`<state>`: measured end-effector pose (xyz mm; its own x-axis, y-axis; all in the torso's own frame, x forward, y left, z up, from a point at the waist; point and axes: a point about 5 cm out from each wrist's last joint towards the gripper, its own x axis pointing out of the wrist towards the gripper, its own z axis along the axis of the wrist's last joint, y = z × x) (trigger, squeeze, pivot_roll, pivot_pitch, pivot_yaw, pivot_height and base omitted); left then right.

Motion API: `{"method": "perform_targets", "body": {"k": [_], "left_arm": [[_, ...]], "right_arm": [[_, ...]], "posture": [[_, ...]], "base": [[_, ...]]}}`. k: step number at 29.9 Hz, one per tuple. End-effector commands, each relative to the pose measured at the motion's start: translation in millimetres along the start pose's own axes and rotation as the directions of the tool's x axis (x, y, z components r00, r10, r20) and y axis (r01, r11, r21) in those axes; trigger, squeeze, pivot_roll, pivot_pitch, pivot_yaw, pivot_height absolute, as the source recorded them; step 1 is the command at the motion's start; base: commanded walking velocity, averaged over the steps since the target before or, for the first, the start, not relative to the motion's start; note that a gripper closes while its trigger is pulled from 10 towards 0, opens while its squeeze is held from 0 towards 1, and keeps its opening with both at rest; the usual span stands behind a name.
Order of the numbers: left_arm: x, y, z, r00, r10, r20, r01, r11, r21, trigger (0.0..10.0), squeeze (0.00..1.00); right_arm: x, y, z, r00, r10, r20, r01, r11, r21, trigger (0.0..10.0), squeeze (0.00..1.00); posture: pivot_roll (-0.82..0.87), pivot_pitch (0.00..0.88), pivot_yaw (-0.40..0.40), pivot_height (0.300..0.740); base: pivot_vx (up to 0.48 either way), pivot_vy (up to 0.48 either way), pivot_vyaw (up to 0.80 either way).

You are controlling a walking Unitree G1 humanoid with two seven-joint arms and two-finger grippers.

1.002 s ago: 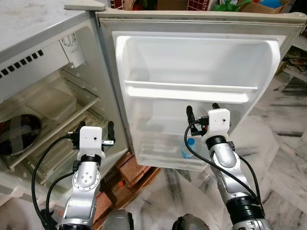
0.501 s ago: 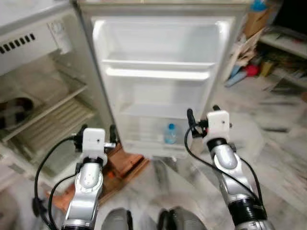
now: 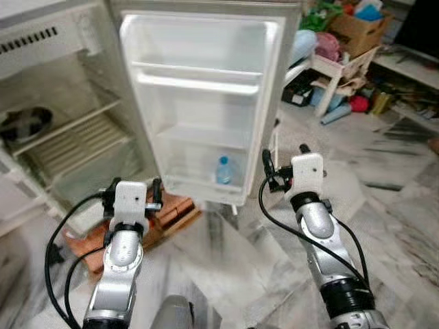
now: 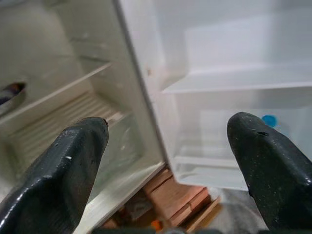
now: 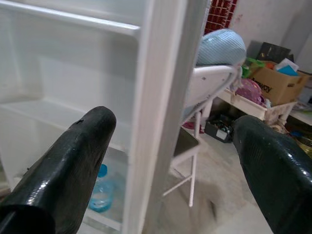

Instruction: Restocking fridge

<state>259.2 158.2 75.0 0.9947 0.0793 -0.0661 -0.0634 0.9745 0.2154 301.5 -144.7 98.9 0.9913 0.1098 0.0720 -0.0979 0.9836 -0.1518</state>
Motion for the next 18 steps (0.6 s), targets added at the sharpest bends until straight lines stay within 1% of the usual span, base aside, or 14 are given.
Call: {"method": "perform_targets", "body": {"k": [1, 12, 16, 17, 18], "left_arm": [[0.7, 4.0, 2.1, 1.000, 0.005, 0.010, -0.005, 1.000, 0.010, 10.0, 0.00], [3.1, 2.6, 3.8, 1.000, -0.006, 0.012, 0.006, 1.000, 0.011, 10.0, 0.00], [1.9, -0.6, 5.3, 0.998, -0.060, 0.028, 0.060, 0.998, -0.002, 10.0, 0.00], [1.3, -1.3, 5.6, 0.997, -0.064, 0.033, 0.064, 0.998, 0.004, 10.0, 0.00], [1.3, -1.4, 5.7, 0.997, -0.064, 0.033, 0.063, 0.998, 0.005, 10.0, 0.00]], "right_arm": [[2.5, 2.0, 3.1, 1.000, -0.005, 0.014, 0.005, 1.000, 0.009, 10.0, 0.00], [5.5, 0.9, 3.6, 1.000, -0.009, 0.013, 0.009, 1.000, 0.010, 10.0, 0.00], [4.4, 0.7, 1.1, 1.000, -0.008, 0.002, 0.008, 1.000, 0.009, 10.0, 0.00], [3.2, 0.0, -1.3, 1.000, -0.005, -0.007, 0.005, 1.000, -0.010, 10.0, 0.00], [3.1, -0.3, -1.5, 1.000, -0.005, -0.006, 0.004, 1.000, -0.008, 10.0, 0.00]], "posture": [[0.12, 0.078, 0.001, 0.740], [0.12, 0.088, 0.001, 0.740], [0.12, 0.088, -0.001, 0.740], [0.12, 0.087, -0.001, 0.740], [0.12, 0.087, -0.001, 0.740]], "base": [[0.000, 0.000, 0.00], [0.000, 0.000, 0.00], [0.000, 0.000, 0.00], [0.000, -0.262, 0.00], [0.000, -0.304, 0.00]]}}
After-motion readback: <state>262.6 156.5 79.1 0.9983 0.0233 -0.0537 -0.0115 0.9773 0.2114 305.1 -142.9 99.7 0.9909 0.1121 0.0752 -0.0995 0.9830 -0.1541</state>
